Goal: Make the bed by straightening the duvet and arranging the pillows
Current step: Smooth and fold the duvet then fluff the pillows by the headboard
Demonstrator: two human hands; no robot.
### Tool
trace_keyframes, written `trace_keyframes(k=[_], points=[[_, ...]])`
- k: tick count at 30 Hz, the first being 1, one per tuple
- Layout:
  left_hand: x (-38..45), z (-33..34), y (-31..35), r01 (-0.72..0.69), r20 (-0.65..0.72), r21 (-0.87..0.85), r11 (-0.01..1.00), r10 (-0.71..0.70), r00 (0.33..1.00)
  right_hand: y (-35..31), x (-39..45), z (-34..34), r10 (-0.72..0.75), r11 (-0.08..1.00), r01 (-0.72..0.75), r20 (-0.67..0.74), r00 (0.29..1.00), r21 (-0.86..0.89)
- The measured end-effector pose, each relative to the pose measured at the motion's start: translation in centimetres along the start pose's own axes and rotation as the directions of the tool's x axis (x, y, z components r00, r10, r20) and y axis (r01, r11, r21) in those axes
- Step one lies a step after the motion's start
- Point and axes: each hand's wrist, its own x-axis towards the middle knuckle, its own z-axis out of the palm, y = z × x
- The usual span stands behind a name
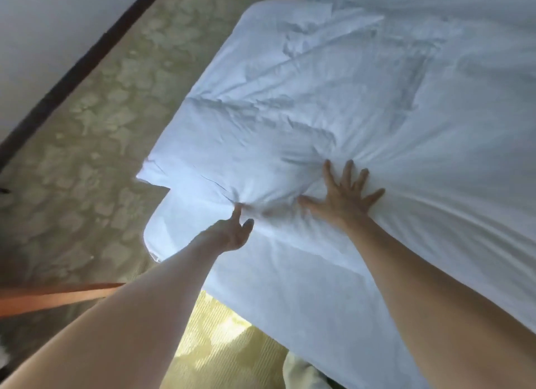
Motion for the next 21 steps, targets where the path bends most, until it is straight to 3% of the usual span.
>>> trace_keyframes(k=[3, 5, 7, 9, 13, 15, 17, 21], points=[[1.9, -2.4, -4.2, 0.156, 0.006, -0.33, 0.931, -0.163, 0.987, -4.7, 1.7, 0.8, -0.022, 1.0, 0.022, -0.011, 1.0, 0.009], [3.1, -3.9, -5.4, 0.224, 0.04, -0.586, 0.779, -0.248, 0.968, -6.9, 2.8, 1.0, -0.03, 1.0, 0.03, 0.01, 0.999, -0.002], [4.8, -5.3, -5.8, 0.226, 0.123, -0.83, 0.511, -0.228, 0.966, -8.0, 4.0, 1.2, -0.01, 1.0, 0.01, 0.037, 0.999, -0.015], [7.0, -6.5, -6.0, 0.198, 0.159, -0.96, 0.198, -0.198, 0.967, -8.4, 4.8, 1.3, 0.039, 0.998, -0.036, 0.064, 0.997, -0.052], [10.8, -8.3, -6.3, 0.181, 0.217, -0.97, -0.164, -0.235, 0.947, -9.0, 5.8, 1.4, 0.138, 0.983, -0.122, 0.117, 0.983, -0.135], [12.0, -9.3, -6.2, 0.153, 0.216, -0.939, -0.308, -0.182, 0.959, -9.2, 6.1, 1.4, 0.17, 0.977, -0.148, 0.144, 0.975, -0.15], [12.9, -10.1, -6.1, 0.151, 0.221, -0.907, -0.394, -0.136, 0.966, -9.3, 6.7, 1.6, 0.193, 0.972, -0.168, 0.151, 0.969, -0.165], [16.1, -10.7, -7.1, 0.143, 0.229, -0.891, -0.43, -0.154, 0.961, -9.6, 7.5, 1.8, 0.237, 0.961, -0.206, 0.166, 0.957, -0.184]])
